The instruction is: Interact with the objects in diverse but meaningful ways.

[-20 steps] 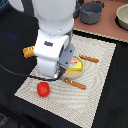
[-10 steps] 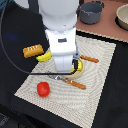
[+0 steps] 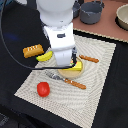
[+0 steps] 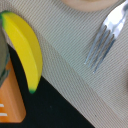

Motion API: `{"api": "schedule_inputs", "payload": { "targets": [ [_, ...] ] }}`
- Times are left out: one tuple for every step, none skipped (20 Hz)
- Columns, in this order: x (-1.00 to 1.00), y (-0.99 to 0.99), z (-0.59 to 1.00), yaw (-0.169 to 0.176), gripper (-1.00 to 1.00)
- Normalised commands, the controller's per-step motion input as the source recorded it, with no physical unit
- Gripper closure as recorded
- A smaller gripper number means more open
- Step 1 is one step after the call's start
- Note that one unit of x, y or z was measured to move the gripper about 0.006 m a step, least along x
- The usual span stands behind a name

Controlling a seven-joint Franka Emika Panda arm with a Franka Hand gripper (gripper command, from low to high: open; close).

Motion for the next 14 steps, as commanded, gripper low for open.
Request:
{"api": "schedule_inputs", "payload": {
  "targets": [
    [-0.42, 0.28, -0.07, 0.071, -1.0],
    [-0.41, 0.27, -0.06, 0.073, -1.0],
    [-0.41, 0.25, -0.07, 0.074, -1.0],
    [-0.43, 0.24, -0.09, 0.073, -1.0],
    [-0.47, 0.26, -0.1, 0.072, -1.0],
    [-0.51, 0.28, -0.09, 0.072, -1.0],
    [-0.54, 0.31, -0.09, 0.075, -1.0],
    [-0.56, 0.3, -0.1, 0.076, -1.0],
    [-0.61, 0.28, -0.12, 0.07, -1.0],
    [-0.66, 0.27, -0.12, 0.063, -1.0],
    [-0.66, 0.27, -0.13, 0.061, -1.0],
    [-0.66, 0.27, -0.13, 0.065, -1.0],
    [-0.66, 0.27, -0.12, 0.069, -1.0],
    [-0.65, 0.27, -0.12, 0.073, -1.0]
  ]
}}
